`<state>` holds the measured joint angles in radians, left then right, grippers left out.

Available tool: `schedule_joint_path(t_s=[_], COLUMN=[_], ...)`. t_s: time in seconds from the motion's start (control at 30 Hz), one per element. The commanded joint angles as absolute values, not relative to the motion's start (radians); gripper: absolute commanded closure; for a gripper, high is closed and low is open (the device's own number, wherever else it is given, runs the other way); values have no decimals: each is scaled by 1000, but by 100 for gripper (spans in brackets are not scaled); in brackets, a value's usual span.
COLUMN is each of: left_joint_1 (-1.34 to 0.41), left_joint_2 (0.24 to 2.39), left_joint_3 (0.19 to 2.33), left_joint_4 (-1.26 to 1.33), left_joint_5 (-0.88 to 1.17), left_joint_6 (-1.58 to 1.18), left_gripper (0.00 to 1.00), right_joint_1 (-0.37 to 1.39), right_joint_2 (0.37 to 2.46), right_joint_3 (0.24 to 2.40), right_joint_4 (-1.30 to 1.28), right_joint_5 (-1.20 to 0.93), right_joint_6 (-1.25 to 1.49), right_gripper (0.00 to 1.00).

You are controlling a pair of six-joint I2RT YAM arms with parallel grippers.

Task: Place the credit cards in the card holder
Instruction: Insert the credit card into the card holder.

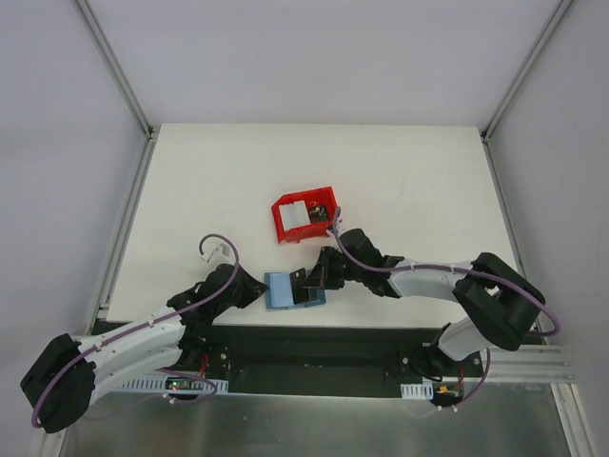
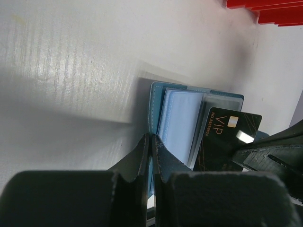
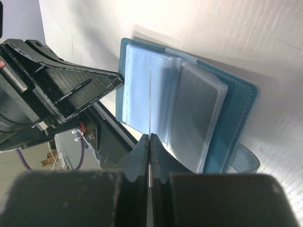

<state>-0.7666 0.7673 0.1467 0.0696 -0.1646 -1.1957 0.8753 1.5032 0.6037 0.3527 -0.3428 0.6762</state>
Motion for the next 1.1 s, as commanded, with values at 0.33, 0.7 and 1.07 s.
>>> schedule_joint_path(t_s=[0.33,0.7,1.07], left_joint_1=[-775,-773,-775], left_joint_2=[767,781,785], left_joint_3=[126,129,127], left_joint_4=[75,74,78], left_joint_5=[-167,-170,-172], left_joint_6=[-1210,-1209,-1210], left_gripper=[100,100,100], right_joint_1=[858,850,850], right_joint_2=[1519,1592,1629], right_joint_3=[561,540,528], right_joint_4=[469,561,634], right_joint_5=[-302,-357,-387], right_joint_6=[689,729,765], right_gripper=[100,100,100])
